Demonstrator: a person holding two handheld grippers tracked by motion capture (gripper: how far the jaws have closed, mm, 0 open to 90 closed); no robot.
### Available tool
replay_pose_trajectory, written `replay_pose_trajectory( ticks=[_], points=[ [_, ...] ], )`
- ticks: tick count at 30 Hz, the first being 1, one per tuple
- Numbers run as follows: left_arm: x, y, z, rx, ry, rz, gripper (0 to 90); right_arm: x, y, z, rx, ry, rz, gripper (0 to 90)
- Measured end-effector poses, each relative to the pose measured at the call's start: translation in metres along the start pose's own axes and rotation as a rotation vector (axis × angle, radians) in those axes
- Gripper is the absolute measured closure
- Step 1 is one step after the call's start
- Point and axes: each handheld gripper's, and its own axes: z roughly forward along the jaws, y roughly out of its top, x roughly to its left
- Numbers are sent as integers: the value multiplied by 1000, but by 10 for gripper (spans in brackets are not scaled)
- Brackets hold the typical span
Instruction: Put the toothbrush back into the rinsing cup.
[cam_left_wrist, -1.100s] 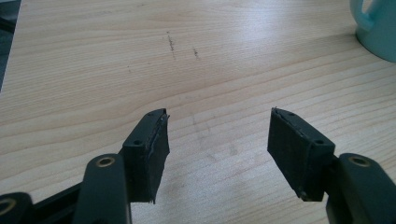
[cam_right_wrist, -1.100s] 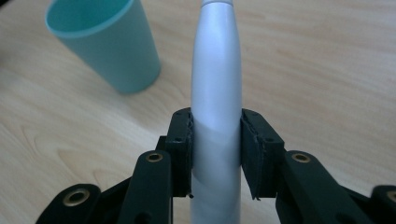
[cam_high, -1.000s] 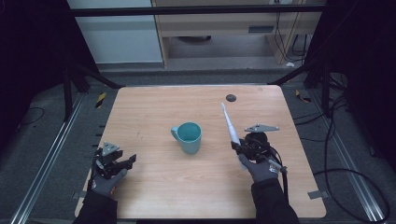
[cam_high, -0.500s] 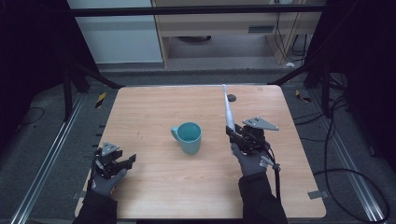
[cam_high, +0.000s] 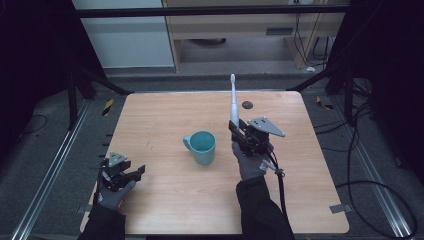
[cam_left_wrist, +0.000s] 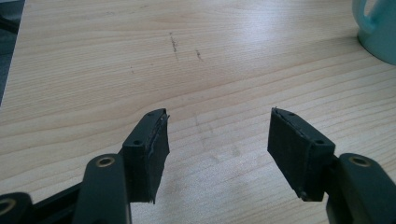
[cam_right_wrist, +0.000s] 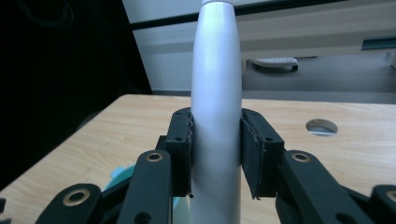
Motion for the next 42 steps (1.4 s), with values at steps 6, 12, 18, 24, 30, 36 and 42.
replay_pose_trajectory(
  ticks=[6,12,18,24,30,36,42],
  points=[
    [0,0,-1,-2,0,0,375,11,1,11,-44,6,22,664],
    [0,0,-1,-8,2,-5,375,18,-1,24,-55,13,41,664],
    [0,0,-1,-8,1,-6,375,25,-3,34,-62,19,59,664],
    [1,0,-1,-10,0,-8,375,36,-6,46,-62,31,69,664],
    [1,0,-1,-9,-2,-7,375,45,-10,55,-68,43,73,664],
    [1,0,-1,-10,-3,-9,374,52,-16,63,-54,49,78,664],
    [1,0,-1,-12,-4,-11,375,56,-25,71,-32,47,72,663]
  ],
)
